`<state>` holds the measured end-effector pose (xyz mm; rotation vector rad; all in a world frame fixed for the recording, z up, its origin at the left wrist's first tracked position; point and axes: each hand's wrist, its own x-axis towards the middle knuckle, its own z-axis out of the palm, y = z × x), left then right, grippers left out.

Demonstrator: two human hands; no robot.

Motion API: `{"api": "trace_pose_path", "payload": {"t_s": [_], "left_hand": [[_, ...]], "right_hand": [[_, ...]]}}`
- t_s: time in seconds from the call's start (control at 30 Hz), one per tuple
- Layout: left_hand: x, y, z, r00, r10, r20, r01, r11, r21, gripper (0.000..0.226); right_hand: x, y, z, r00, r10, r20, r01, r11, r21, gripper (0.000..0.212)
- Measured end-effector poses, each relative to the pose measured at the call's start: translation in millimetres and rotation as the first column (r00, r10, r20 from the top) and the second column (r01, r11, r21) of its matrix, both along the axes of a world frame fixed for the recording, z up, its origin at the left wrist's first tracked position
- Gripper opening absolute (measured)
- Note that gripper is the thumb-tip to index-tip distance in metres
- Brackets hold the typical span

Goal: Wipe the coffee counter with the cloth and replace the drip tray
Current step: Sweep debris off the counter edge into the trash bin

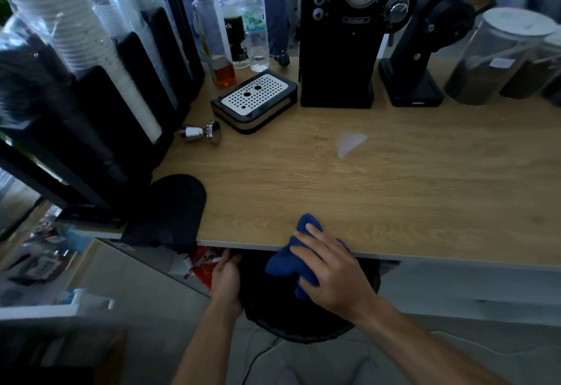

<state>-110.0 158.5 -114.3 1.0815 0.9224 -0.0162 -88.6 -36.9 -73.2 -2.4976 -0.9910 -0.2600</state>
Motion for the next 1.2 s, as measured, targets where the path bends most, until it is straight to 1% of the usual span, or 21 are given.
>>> {"api": "trace_pose_path", "payload": {"t_s": [0.07, 0.1, 0.17, 0.2, 0.23, 0.3, 0.33, 0.37, 0.43, 0.47, 0.5, 0.57, 0.63, 0.73, 0.8, 0.87, 0.93, 0.97, 1.1, 1.17, 1.2], "left_hand": [[-0.7, 0.5, 1.4, 1.000, 0.014, 0.005, -0.014, 1.000, -0.008, 0.039], [-0.8, 1.0, 2.5, 1.000, 0.017, 0.006, -0.017, 1.000, -0.012, 0.039], [-0.1, 1.8, 1.3, 1.000, 0.018, 0.006, -0.018, 1.000, -0.013, 0.038], [0.0, 2.4, -0.3, 1.000, 0.017, 0.001, -0.017, 1.000, -0.013, 0.038], [-0.2, 2.7, -0.4, 1.000, 0.009, -0.008, -0.009, 1.000, -0.009, 0.039], [-1.4, 3.2, -1.7, 1.000, -0.005, -0.013, 0.005, 1.000, -0.010, 0.041], [-2.1, 3.8, -3.3, 1.000, -0.007, -0.010, 0.007, 1.000, -0.014, 0.041], [-2.8, 3.9, -3.4, 1.000, -0.007, -0.009, 0.007, 1.000, -0.018, 0.041], [-4.4, 3.1, -1.0, 1.000, 0.012, -0.004, -0.012, 1.000, -0.019, 0.041], [-4.7, 3.9, -0.7, 1.000, 0.020, -0.001, -0.020, 1.000, -0.020, 0.042], [-5.1, 5.3, 0.3, 1.000, 0.029, -0.003, -0.029, 0.999, -0.022, 0.041], [-5.0, 6.4, 1.1, 0.999, 0.048, -0.008, -0.048, 0.998, -0.032, 0.038], [-4.3, 6.5, 1.3, 0.998, 0.056, -0.025, -0.057, 0.998, -0.036, 0.038], [-3.8, 7.6, 1.8, 0.998, 0.049, -0.038, -0.050, 0.998, -0.029, 0.039], [-4.4, 9.5, 0.3, 0.998, 0.049, -0.044, -0.050, 0.998, -0.024, 0.040], [-6.3, 10.9, 1.2, 0.997, 0.064, -0.049, -0.065, 0.998, -0.020, 0.041], [-6.8, 12.2, 0.4, 0.996, 0.069, -0.052, -0.070, 0.997, -0.021, 0.041], [-7.4, 12.6, 0.5, 0.996, 0.063, -0.056, -0.064, 0.998, -0.026, 0.039], [-8.3, 14.2, -2.2, 0.999, 0.025, -0.040, -0.025, 1.000, -0.009, 0.039], [-8.6, 15.2, -4.0, 1.000, 0.016, -0.026, -0.016, 1.000, -0.007, 0.040], [-9.1, 14.7, -2.9, 1.000, 0.017, -0.021, -0.017, 1.000, -0.004, 0.041]], "right_hand": [[-3.2, -9.2, 4.0, 0.999, 0.023, -0.036, -0.017, 0.987, 0.157, 0.038], [-2.7, -13.6, 9.1, 0.998, -0.001, -0.065, 0.018, 0.965, 0.263, 0.037], [3.7, -21.4, 24.4, 0.984, -0.108, -0.142, 0.161, 0.879, 0.448, 0.037], [9.8, -24.8, 30.9, 0.969, -0.178, -0.171, 0.241, 0.834, 0.496, 0.039], [17.1, -27.5, 35.4, 0.949, -0.251, -0.192, 0.315, 0.803, 0.506, 0.042], [33.3, -28.3, 37.4, 0.886, -0.376, -0.270, 0.461, 0.772, 0.437, 0.049], [40.7, -26.4, 35.5, 0.849, -0.430, -0.307, 0.522, 0.771, 0.364, 0.052], [46.9, -23.5, 31.4, 0.821, -0.479, -0.311, 0.561, 0.780, 0.279, 0.053], [56.0, -14.6, 26.4, 0.788, -0.538, -0.301, 0.581, 0.810, 0.074, 0.052], [60.4, -7.9, 27.0, 0.764, -0.556, -0.327, 0.579, 0.815, -0.032, 0.051], [65.3, -0.3, 28.2, 0.747, -0.568, -0.345, 0.570, 0.815, -0.108, 0.051], [76.2, 15.4, 32.3, 0.750, -0.562, -0.350, 0.529, 0.827, -0.194, 0.052], [87.9, 32.3, 34.4, 0.788, -0.509, -0.347, 0.445, 0.860, -0.251, 0.052], [100.0, 48.3, 35.8, 0.867, -0.383, -0.319, 0.285, 0.906, -0.314, 0.053], [99.1, 47.1, 35.7, 0.911, -0.301, -0.282, 0.195, 0.916, -0.350, 0.058], [89.0, 40.4, 33.7, 0.947, -0.210, -0.244, 0.107, 0.920, -0.378, 0.070], [74.6, 33.1, 30.5, 0.966, -0.120, -0.227, 0.026, 0.926, -0.376, 0.080], [66.3, 29.8, 28.2, 0.972, -0.082, -0.218, -0.004, 0.930, -0.366, 0.081], [37.8, 19.8, 19.8, 0.992, 0.010, -0.128, -0.049, 0.950, -0.309, 0.066], [28.1, 14.7, 15.3, 0.992, 0.078, -0.102, -0.102, 0.963, -0.248, 0.058], [22.5, 11.7, 13.5, 0.986, 0.118, -0.115, -0.139, 0.970, -0.198, 0.057]]}}
